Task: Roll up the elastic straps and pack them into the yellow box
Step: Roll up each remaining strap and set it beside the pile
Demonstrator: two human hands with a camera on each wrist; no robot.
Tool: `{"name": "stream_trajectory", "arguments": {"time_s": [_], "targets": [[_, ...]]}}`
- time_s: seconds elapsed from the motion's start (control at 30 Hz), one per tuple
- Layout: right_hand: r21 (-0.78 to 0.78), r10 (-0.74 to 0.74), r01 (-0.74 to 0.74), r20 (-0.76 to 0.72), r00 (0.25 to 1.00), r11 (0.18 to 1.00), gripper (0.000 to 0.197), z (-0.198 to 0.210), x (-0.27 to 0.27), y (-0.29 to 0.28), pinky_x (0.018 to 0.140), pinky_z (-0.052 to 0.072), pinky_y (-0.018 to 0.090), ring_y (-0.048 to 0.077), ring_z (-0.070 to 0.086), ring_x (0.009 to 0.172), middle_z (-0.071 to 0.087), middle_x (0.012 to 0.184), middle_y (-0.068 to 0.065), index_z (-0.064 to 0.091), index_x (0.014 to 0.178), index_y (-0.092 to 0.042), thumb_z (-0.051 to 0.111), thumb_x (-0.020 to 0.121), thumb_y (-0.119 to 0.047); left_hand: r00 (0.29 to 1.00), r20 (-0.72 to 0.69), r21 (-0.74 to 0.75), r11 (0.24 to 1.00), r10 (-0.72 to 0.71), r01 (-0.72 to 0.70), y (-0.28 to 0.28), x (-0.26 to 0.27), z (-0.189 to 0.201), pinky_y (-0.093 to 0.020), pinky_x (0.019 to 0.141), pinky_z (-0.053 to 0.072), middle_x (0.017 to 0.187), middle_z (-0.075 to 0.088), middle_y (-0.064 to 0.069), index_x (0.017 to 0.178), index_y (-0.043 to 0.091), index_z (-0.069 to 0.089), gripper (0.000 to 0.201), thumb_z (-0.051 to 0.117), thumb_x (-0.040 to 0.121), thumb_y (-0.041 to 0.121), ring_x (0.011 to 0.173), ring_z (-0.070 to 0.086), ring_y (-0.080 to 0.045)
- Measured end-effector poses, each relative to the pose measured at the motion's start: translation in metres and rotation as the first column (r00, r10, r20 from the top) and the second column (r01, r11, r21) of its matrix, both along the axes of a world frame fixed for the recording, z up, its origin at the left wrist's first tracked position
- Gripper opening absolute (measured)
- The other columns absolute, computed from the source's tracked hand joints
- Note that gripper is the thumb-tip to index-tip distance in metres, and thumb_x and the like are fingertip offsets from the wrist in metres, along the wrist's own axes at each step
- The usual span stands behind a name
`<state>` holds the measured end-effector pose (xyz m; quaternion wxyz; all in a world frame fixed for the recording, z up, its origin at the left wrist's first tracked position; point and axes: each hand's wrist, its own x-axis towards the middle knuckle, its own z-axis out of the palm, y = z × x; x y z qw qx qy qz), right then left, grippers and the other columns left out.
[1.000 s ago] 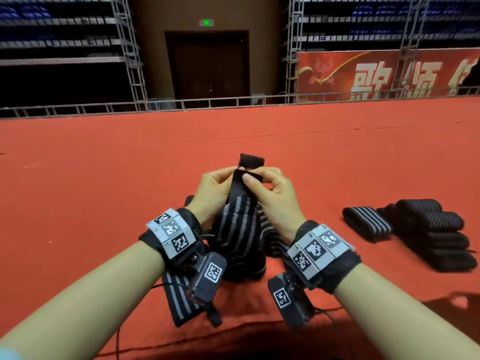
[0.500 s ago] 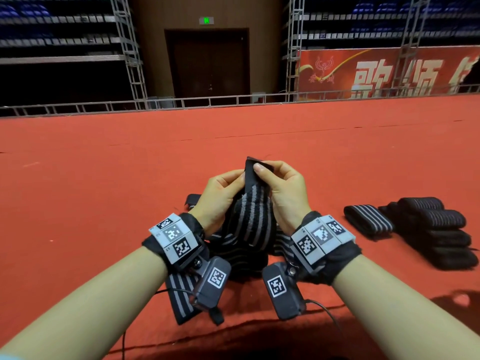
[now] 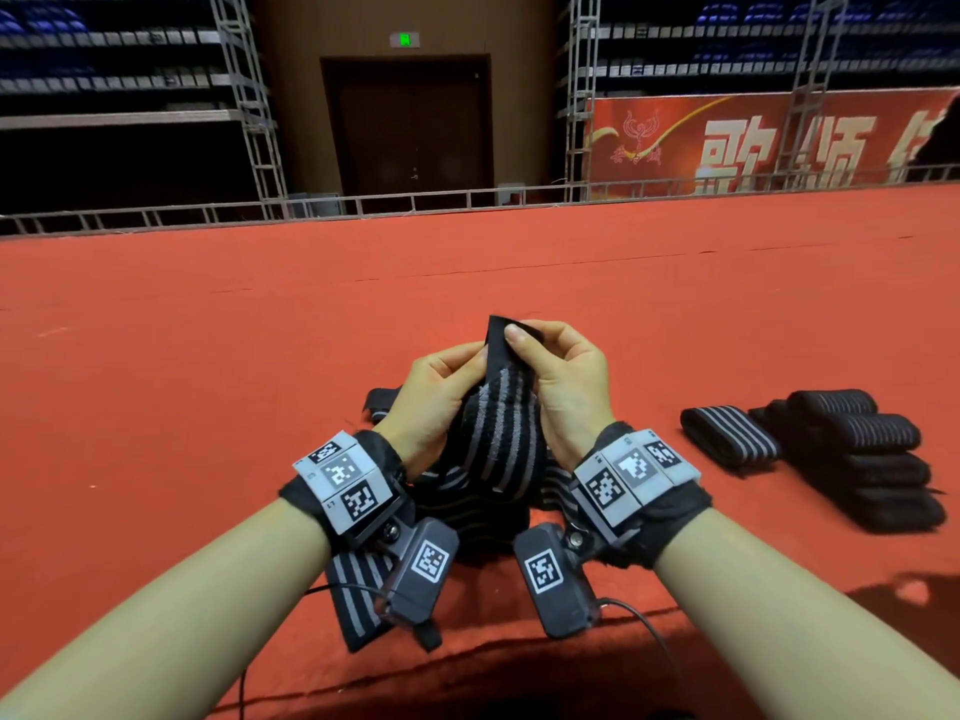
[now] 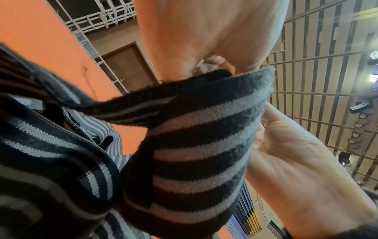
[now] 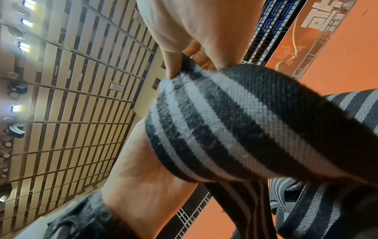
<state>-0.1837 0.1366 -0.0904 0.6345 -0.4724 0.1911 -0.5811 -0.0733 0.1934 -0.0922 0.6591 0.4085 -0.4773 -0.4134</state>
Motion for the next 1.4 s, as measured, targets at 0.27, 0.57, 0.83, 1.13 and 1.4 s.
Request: {"name": "stream_trajectory", "arguments": {"time_s": [0.27,0.57,0.83,1.13,1.4], "targets": [[-0.041,-0.013,0.013,0.016,1.000,0.999,0.027,0.018,-0.005,0.003,0.066,0.057,0.027,0.017,0.067,0.076,0.069,0.082,0.003,0.068,0.106,-0.011,0.067,0.084,0.005,0.998,0.048,-0.023,0.999,0.049,-0.048,0.008,-0.005,0.011,-0.033,0.082,0.054,0.099,0.071,-0.010,0.110,0.007,0.067,0.030,0.050,0.098,0.028,0.092,0.067,-0.020],[-0.281,-0.099,0.084,-0.037,0.994,0.956,0.011,0.146,0.000,0.003,0.073,0.057,0.027,0.014,0.068,0.072,0.071,0.080,0.008,0.070,0.085,-0.010,0.071,0.081,0.001,0.755,0.528,-0.293,0.918,0.388,-0.266,0.019,0.009,0.076,-0.032,0.099,0.049,0.116,0.067,-0.001,0.125,0.011,0.056,0.046,0.074,0.082,0.009,0.107,0.064,-0.011],[-0.492,-0.259,0.198,-0.058,0.964,0.848,0.013,0.266,-0.004,0.018,0.081,0.059,0.042,0.023,0.073,0.082,0.075,0.084,0.007,0.074,0.078,-0.020,0.077,0.077,-0.008,0.819,0.400,-0.404,0.881,0.412,-0.246,0.035,-0.009,0.163,-0.029,0.099,0.047,0.122,0.059,0.000,0.134,0.019,0.039,0.053,0.067,0.089,0.020,0.114,0.058,-0.011],[-0.325,-0.156,0.175,0.083,0.984,0.929,0.018,0.276,-0.006,0.036,0.071,0.060,0.039,0.026,0.070,0.075,0.072,0.087,0.014,0.069,0.077,-0.014,0.069,0.081,0.004,0.809,0.435,-0.383,0.894,0.395,-0.231,0.026,-0.038,0.185,-0.003,0.070,0.046,0.104,0.054,0.014,0.128,0.007,0.037,0.046,0.063,0.093,0.020,0.087,0.055,0.011],[-0.169,-0.174,0.119,-0.363,0.915,0.978,0.041,0.160,-0.045,-0.014,0.065,0.040,0.027,0.011,0.054,0.073,0.063,0.090,-0.001,0.060,0.121,-0.013,0.043,0.089,0.006,0.825,0.284,-0.327,0.859,0.488,-0.395,0.015,-0.015,0.169,-0.041,0.097,0.051,0.116,0.066,-0.011,0.121,0.003,0.057,0.027,0.053,0.096,0.010,0.106,0.064,-0.021]]}}
